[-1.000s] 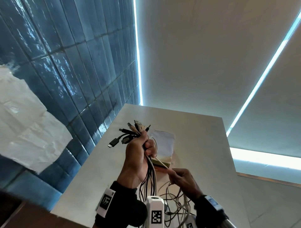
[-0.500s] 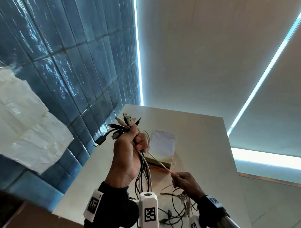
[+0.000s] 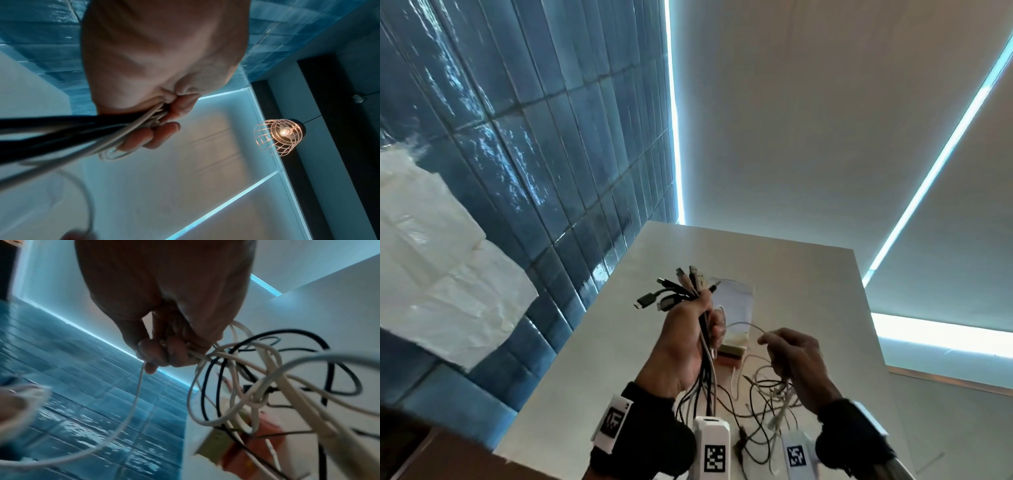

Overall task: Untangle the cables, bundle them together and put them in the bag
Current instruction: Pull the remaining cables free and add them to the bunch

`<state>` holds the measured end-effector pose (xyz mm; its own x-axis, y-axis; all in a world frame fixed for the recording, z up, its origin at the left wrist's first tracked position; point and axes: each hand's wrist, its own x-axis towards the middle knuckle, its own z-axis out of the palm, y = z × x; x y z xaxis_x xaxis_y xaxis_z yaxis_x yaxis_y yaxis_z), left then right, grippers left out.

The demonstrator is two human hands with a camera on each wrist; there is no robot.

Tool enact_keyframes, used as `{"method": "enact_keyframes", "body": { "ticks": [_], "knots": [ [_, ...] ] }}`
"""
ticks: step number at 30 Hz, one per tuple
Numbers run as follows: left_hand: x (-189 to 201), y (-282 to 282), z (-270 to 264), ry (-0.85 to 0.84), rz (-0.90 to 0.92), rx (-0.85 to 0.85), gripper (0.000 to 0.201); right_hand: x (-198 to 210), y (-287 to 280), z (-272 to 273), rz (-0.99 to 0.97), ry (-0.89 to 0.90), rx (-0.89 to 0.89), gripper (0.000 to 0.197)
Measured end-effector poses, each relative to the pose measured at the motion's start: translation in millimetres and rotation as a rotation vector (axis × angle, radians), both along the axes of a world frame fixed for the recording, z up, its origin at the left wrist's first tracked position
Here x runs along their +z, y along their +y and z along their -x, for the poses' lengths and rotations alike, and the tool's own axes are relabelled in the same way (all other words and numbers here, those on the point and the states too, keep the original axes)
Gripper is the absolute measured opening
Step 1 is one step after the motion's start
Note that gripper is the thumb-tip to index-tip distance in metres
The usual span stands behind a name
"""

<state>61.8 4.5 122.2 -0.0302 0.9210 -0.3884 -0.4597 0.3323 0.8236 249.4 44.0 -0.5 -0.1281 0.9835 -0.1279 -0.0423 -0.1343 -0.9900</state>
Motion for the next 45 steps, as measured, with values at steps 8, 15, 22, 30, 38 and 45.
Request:
{"method": "enact_keyframes", "body": {
  "ticks": [8, 15, 22, 30, 38, 45],
  "knots": [
    [-6, 3, -14, -0.03, 0.083, -0.063, 0.07, 57, -23, 19, -0.184, 0.212, 0.251, 0.013],
    [-2, 7, -3, -0.296, -0.123, 0.142, 0.028, 22, -27, 18, -0.175, 0.063, 0.353, 0.035],
    [2, 0, 0, -0.211, -0.225, 0.102, 0.024, -2, -18, 18, -0.127, -0.024, 0.341, 0.039],
    [0, -5, 1, -0.151, -0.201, 0.124, 0.031, -23, -14, 19, -0.068, -0.108, 0.343, 0.046],
    [0, 4, 8, -0.226, -0.23, 0.158, 0.032, -26, -13, 14, -0.53, -0.476, 0.186, 0.024],
    [6, 5, 17, -0.31, -0.269, 0.16, 0.028, -45, -15, -17, -0.428, -0.651, 0.124, 0.024]
  ]
}}
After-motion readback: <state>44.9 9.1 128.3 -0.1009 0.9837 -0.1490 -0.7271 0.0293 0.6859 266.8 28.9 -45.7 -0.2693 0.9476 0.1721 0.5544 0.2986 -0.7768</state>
